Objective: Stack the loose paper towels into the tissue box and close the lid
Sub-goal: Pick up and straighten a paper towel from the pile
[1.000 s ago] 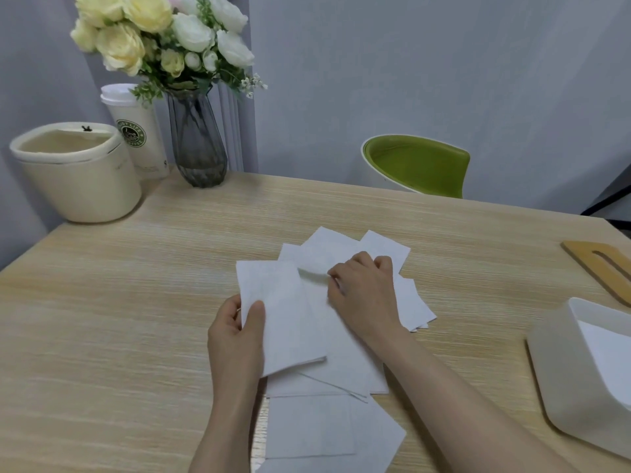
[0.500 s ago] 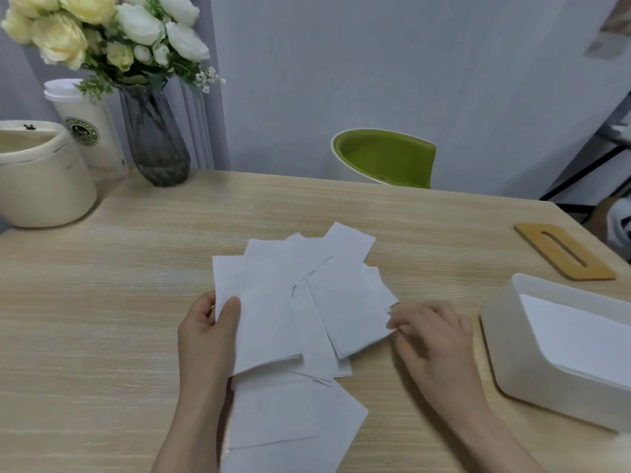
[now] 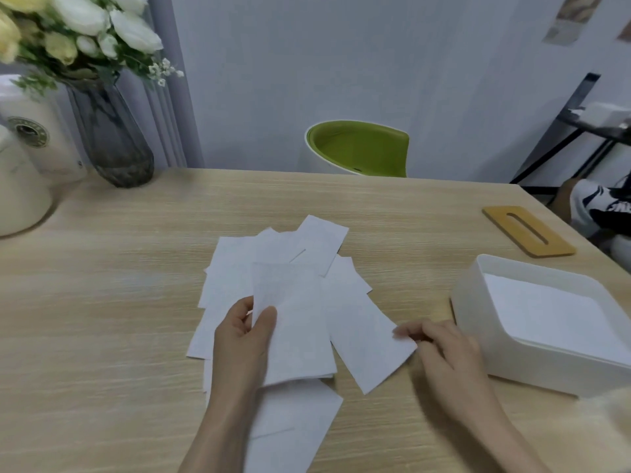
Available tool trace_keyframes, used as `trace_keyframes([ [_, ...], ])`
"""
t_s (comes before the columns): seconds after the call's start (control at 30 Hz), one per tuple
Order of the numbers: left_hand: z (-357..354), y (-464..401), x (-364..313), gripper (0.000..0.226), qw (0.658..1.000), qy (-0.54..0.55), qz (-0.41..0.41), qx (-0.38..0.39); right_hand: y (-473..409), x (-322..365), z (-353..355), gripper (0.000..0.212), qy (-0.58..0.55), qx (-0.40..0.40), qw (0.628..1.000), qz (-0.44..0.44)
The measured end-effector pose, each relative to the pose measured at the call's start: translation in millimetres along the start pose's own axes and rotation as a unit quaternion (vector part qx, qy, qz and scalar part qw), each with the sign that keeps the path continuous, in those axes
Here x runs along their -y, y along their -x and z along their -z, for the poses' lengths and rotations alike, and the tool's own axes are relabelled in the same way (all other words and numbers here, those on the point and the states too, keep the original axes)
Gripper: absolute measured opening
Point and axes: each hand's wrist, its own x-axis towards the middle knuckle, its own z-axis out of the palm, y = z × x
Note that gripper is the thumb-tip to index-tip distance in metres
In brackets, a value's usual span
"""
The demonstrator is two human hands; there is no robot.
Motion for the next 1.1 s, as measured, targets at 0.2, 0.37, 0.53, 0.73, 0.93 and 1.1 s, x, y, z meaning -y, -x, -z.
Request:
trace_keyframes([
  [0.2, 2, -1, 4, 0.013, 1.000, 0.000, 0.004, 0.007, -25, 5, -3, 0.019, -0.040, 0.084, 0.991, -0.099],
  [0.37, 1, 1, 4, 0.013, 1.000, 0.009, 0.005, 0.014, -43, 7, -8, 0.020, -0.047, 0.117, 0.982, -0.144],
  [0.53, 1, 1, 4, 0.014, 1.000, 0.007, 0.004, 0.016, -46, 3, -10, 0.002, -0.062, 0.120, 0.980, -0.148],
  [0.73, -1, 3, 3, 0.013, 1.000, 0.006, 0.008, 0.028, -35, 0, -4, 0.014, -0.116, 0.057, 0.982, -0.137],
  [0.93, -4, 6, -1, 0.018, 0.999, 0.028, 0.016, 0.035, -29, 26, 11, 0.009, -0.313, 0.006, 0.936, -0.161],
  [1.1, -4, 5, -3, 0.023, 0.999, 0.033, 0.017, 0.031, -20, 56, -16, 0.006, -0.397, 0.052, 0.900, -0.174],
])
